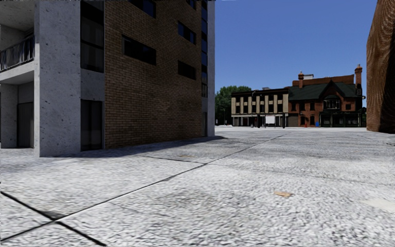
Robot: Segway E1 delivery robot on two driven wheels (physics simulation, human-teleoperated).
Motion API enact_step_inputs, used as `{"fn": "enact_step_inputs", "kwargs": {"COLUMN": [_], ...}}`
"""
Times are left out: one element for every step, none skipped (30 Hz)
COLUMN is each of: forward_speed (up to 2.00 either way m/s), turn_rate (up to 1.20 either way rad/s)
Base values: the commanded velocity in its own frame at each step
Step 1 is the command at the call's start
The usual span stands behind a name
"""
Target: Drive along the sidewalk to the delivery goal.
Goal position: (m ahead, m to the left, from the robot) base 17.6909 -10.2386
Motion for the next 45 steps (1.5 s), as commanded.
{"fn": "enact_step_inputs", "kwargs": {"forward_speed": [2.0, 2.0, 2.0, 2.0, 2.0, 2.0, 2.0, 2.0, 2.0, 2.0, 2.0, 2.0, 2.0, 2.0, 2.0, 2.0, 2.0, 2.0, 2.0, 2.0, 2.0, 2.0, 2.0, 2.0, 2.0, 2.0, 2.0, 2.0, 2.0, 2.0, 2.0, 2.0, 2.0, 2.0, 2.0, 2.0, 2.0, 2.0, 2.0, 2.0, 2.0, 2.0, 2.0, 2.0, 2.0], "turn_rate": [-0.66, -0.66, -0.66, -0.66, -0.66, -0.66, -0.66, -0.66, -0.66, -0.66, -0.66, -0.66, -0.66, -0.66, -0.66, -0.66, -0.66, -0.66, -0.66, -0.66, -0.66, -0.66, -0.66, -0.66, -0.66, -0.66, -0.66, -0.66, -0.66, -0.66, -0.6, -0.13, -0.01, 0.0, 0.0, 0.0, 0.0, 0.0, 0.0, 0.0, 0.0, 0.0, 0.0, 0.0, 0.0]}}
